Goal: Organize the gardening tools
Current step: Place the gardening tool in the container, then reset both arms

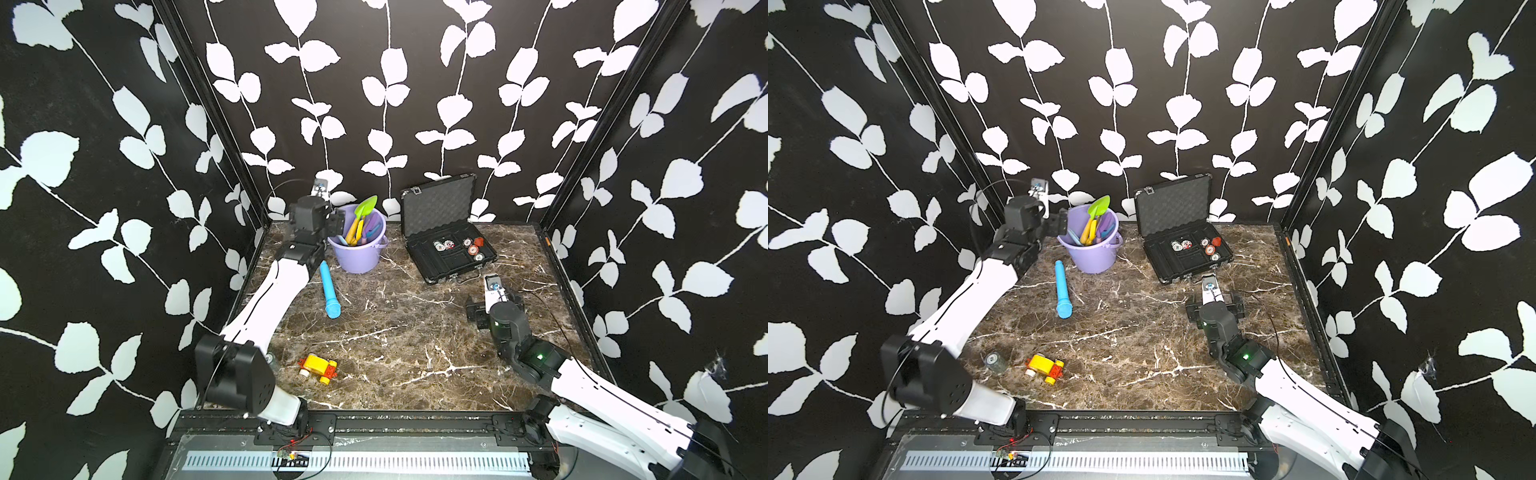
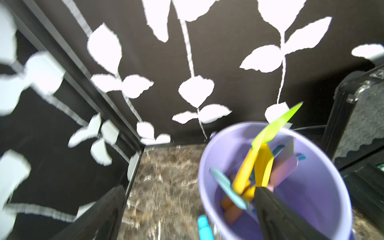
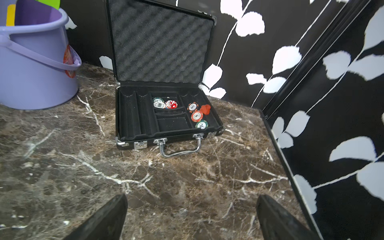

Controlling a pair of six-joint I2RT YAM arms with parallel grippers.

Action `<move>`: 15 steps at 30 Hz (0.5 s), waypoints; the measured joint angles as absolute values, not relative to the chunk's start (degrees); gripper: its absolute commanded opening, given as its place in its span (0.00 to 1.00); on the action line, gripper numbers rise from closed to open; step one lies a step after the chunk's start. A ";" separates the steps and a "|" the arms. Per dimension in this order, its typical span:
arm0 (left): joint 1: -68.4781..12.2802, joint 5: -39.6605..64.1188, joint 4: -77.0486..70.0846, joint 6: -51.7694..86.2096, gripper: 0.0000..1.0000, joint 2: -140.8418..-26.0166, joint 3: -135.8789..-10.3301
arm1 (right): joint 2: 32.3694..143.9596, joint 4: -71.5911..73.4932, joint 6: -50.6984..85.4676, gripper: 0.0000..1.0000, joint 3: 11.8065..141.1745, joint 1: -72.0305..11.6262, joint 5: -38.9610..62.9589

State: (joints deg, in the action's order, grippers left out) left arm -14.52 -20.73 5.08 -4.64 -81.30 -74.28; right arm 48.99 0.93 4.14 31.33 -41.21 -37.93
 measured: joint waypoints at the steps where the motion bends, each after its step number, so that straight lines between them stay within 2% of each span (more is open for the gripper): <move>1: -14.22 -20.78 4.73 -3.49 0.99 -79.26 -71.50 | 48.77 1.83 3.25 0.99 31.05 -40.27 -37.43; 8: -13.69 -21.15 1.45 1.52 0.99 -68.42 -51.70 | 42.54 5.96 -0.34 0.99 24.82 -29.43 -31.81; 15: -13.69 -23.03 -6.09 0.84 0.99 -61.45 -32.01 | 39.00 9.67 -0.73 0.99 17.02 -18.63 -25.80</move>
